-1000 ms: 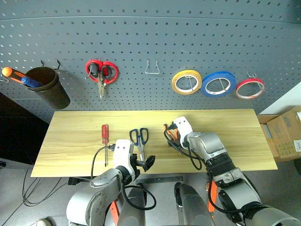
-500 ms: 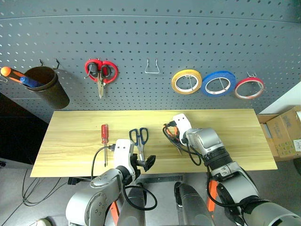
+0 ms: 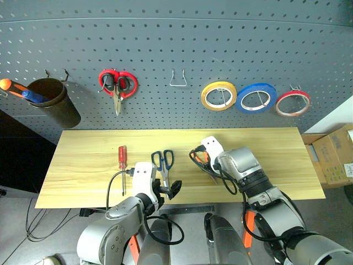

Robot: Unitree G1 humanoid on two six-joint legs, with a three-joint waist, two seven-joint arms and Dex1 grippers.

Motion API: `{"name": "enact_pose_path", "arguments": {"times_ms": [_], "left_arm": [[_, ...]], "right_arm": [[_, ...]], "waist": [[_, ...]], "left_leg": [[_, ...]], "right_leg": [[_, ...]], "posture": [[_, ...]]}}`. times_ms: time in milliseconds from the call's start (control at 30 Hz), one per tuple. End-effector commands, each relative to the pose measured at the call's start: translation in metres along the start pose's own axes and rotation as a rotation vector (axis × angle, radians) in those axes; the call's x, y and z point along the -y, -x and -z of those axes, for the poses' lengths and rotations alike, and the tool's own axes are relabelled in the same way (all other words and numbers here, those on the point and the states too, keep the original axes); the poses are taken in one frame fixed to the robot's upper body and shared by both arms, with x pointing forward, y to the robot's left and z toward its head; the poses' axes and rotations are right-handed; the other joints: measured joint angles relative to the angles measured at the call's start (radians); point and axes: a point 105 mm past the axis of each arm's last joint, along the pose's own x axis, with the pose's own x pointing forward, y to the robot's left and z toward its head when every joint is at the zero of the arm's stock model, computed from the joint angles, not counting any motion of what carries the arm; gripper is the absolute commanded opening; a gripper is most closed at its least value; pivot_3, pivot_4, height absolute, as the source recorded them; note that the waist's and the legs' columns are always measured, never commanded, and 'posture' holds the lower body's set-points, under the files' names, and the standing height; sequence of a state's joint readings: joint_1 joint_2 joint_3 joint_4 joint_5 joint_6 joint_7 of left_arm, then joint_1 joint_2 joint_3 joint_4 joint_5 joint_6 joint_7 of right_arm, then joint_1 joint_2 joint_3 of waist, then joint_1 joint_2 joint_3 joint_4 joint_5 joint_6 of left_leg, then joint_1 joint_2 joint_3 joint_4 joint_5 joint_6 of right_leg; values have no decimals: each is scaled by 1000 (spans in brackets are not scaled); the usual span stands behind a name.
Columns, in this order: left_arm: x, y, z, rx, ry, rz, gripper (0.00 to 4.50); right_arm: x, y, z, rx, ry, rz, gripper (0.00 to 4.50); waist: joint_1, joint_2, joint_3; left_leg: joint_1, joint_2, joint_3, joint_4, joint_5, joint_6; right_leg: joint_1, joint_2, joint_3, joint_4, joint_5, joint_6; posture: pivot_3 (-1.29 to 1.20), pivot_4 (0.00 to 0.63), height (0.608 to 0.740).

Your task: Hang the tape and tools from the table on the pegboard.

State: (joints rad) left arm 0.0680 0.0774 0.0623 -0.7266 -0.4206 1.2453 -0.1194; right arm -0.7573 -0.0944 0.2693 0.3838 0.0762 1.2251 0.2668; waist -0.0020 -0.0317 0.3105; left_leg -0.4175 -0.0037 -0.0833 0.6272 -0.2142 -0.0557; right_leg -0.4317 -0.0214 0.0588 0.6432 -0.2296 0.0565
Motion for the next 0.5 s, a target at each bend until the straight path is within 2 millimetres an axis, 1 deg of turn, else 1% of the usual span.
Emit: {"name": "enact_pose_path", "arguments": {"times_ms": [33,133,233,367,500], "left_arm": [[5,0,-7,38,-6,17,4500],[8,-3,-9,47,-14,31,4500],[17,-7,-16,67,-41,80,4500],[31,-13,-26,94,-137,153,4500],[39,-17,-50,181,-188,196,4500]], "right_arm": [[-2,-6,15,-53,5,-16,1699],[2,-2,12,-36,-1,-24,1699],[10,8,6,23,5,-18,1699],[18,36,-1,202,89,-28,1699],[17,71,0,384,147,-21,1699]], "waist": [[0,0,0],[0,0,0],[3,0,0],[13,0,0],[12,0,0]], "left_leg": [[0,0,0,0,0,0],[0,0,0,0,0,0],[-2,0,0,0,0,0],[-13,-2,-1,1,0,-1],[-16,-2,-2,1,-1,-2]], "right_leg": [[0,0,0,0,0,0],[0,0,0,0,0,0],[-3,0,0,0,0,0],[-12,-1,-2,1,1,1],[-14,-2,-3,0,3,-1]], "posture": [[169,342,740],[163,334,740],[149,319,740],[130,298,740],[112,267,740]]}}
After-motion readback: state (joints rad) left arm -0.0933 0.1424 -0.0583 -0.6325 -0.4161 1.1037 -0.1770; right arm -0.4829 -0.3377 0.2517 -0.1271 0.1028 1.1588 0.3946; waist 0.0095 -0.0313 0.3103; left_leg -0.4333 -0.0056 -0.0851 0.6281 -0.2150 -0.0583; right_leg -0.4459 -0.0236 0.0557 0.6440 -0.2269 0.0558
